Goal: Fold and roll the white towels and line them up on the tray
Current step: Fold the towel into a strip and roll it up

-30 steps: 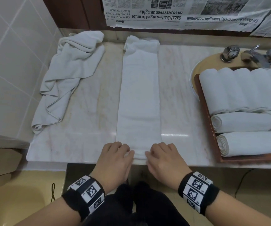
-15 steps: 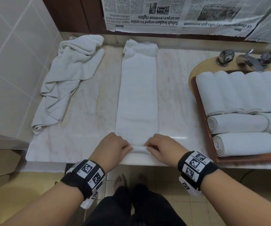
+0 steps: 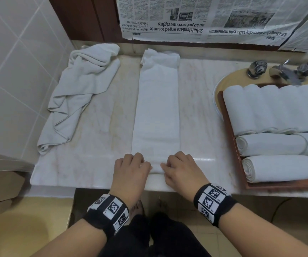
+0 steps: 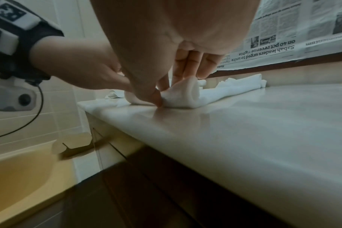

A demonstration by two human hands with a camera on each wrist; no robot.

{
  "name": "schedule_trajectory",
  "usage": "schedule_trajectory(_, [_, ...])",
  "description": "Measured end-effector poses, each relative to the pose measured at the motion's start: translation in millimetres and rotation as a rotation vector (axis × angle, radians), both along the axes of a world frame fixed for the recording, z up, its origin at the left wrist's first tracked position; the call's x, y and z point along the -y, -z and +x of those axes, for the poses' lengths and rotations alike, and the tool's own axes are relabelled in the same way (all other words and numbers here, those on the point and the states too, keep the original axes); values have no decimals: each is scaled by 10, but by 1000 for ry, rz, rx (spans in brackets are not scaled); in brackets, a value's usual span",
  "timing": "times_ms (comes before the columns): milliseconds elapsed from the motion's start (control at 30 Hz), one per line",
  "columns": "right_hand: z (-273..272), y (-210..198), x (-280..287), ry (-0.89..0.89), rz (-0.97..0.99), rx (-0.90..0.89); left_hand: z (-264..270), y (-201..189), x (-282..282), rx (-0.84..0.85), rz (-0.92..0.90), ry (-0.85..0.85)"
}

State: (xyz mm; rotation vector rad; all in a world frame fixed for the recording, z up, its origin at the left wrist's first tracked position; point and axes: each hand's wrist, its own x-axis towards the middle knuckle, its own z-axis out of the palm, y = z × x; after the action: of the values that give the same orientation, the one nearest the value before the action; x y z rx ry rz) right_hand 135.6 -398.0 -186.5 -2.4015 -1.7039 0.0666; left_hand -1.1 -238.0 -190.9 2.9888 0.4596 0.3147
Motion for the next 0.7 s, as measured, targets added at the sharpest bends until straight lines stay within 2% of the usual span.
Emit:
schedule_trajectory(167, [130,-42,-33,-36,-7,-159,-63,76,-99,-6,-29,122])
schedule_trajectory(333, [387,-158,-59,-37,-149,-446,-2,41,-343,-24,-131,203])
schedule_trajectory(400, [491,-216,-117,-19,-225,-540,74,25,-448,-78,-192,243])
schedule_trajectory(500, [571,-300,-177,29,-259,-588,223,-102,-560,-238,-295,255])
schedule_trajectory(600, [524,-321,-198,53,-243,-521,348,-268,-592,-314,-400,126])
schedule_trajectory(700, [372,-253,-169,35,-216,-273,410,-292,-541,-268,-489,18])
